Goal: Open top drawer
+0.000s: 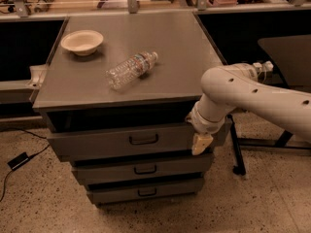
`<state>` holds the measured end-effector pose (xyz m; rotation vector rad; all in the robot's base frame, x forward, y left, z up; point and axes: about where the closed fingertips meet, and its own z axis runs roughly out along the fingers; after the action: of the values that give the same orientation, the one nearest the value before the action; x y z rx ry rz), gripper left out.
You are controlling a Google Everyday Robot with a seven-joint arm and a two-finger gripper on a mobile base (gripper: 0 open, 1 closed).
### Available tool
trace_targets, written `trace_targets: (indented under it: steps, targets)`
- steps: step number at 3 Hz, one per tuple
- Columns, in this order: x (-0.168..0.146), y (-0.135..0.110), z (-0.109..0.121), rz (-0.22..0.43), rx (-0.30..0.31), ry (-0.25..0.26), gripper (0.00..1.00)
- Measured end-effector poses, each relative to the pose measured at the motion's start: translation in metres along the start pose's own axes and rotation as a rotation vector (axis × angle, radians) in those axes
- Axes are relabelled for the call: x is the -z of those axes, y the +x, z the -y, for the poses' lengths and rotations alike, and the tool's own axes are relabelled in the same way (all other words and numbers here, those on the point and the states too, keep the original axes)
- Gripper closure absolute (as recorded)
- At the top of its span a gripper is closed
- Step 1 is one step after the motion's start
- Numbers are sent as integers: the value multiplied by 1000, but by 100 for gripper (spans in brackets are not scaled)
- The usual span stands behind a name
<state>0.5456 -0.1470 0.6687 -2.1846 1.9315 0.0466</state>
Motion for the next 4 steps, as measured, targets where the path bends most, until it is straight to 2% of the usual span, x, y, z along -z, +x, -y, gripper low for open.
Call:
trace_targets:
  steps: [1,2,3,4]
  targets:
    - [5,-2,-9,4,8,-29,43]
    - [12,-3,-9,4,9,-30,47]
    - [14,-4,-40,15,11,-98,46]
    - [18,-5,-39,16,12,-99,46]
